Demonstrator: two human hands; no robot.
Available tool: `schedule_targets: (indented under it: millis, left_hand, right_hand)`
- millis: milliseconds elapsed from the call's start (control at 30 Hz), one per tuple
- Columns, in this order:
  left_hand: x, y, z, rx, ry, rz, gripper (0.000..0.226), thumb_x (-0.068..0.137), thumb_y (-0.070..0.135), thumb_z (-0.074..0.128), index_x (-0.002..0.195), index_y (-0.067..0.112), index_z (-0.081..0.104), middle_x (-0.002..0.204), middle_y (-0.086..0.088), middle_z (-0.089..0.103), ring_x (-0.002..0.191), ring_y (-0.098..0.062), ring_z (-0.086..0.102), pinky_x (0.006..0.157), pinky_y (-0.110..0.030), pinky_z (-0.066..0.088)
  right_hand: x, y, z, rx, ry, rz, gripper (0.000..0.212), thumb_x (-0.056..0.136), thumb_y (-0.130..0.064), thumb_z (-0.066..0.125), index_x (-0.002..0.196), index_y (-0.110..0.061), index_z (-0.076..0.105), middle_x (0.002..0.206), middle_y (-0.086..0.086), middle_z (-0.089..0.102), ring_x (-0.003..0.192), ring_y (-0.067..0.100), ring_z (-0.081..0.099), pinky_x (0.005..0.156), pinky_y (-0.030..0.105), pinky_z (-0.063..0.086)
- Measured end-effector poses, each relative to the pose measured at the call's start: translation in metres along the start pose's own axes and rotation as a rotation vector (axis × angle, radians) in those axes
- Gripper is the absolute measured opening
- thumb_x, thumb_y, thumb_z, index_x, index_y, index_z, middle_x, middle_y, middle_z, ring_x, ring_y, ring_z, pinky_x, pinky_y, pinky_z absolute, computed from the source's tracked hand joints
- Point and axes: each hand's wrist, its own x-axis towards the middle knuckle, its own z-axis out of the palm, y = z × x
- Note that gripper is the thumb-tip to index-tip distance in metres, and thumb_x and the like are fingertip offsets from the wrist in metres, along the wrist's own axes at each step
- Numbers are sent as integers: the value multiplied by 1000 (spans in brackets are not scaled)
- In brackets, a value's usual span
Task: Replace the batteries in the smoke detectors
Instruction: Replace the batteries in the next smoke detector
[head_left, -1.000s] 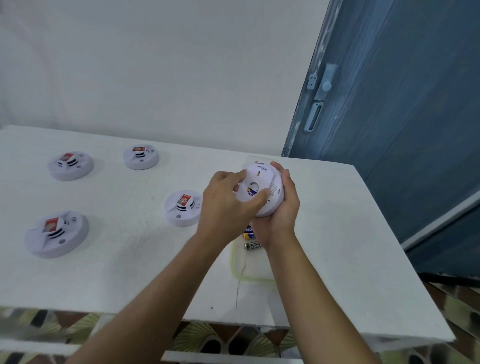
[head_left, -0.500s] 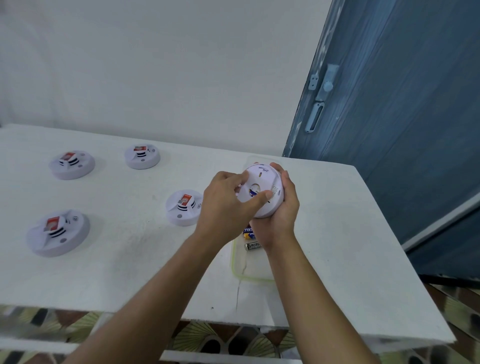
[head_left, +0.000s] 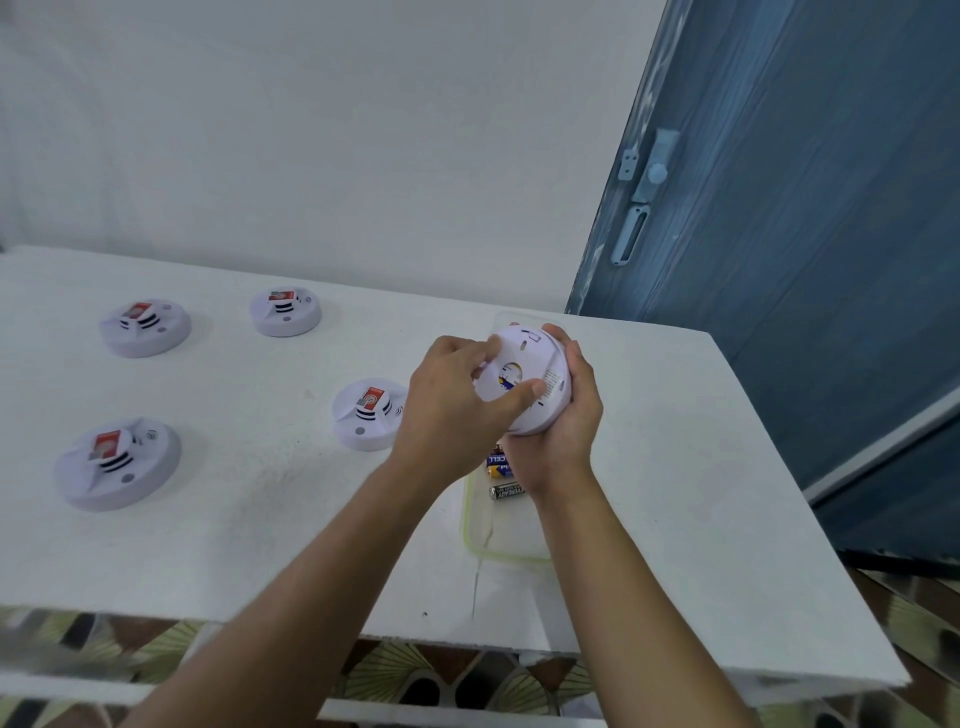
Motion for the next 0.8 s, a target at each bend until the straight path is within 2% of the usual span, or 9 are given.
schedule_targets:
  millis: [167,433,500,633,800]
  left_hand:
    - [-1,1,0,43,-3,-28,55,77,51,74,120,19,64,113,3,56,95,-8,55,65,-3,35]
    - [2,0,0,30,1,-28,54,76,49,76,119,19,65,112,3,55,96,-11,57,68,-4,33]
    - [4,0,-1,3,-12,-18,56,75,47,78,122,19,64,114,5,55,96,-8,57,73,-7,39]
    - [5,-1,-2,-32,-3,-35,61,73,49,79,124,22,62,115,7,58,95,-7,60,82,-22,51]
    - [2,2,-1,-138,-1,-90,61,71,45,82,123,23,59,112,5,61,94,-9,63,83,-32,56]
  right_hand:
    - [-1,2,0,-9,-5,8,20,96,-32,51,103,-22,67,109,10,67,96,29,66,80,37,57]
    - [-1,-1,4,-61,3,26,22,101,-32,45,104,-23,64,101,7,70,91,24,67,79,35,56]
    - [-1,-3,5,-83,-5,39,20,102,-31,45,107,-22,62,102,6,69,90,23,68,77,34,56]
    - [-1,-4,6,-127,5,21,21,104,-30,41,108,-22,60,102,6,68,87,23,68,74,34,57]
    - [-2,-4,9,-153,29,19,22,104,-32,41,105,-23,60,98,4,70,80,22,70,72,33,56]
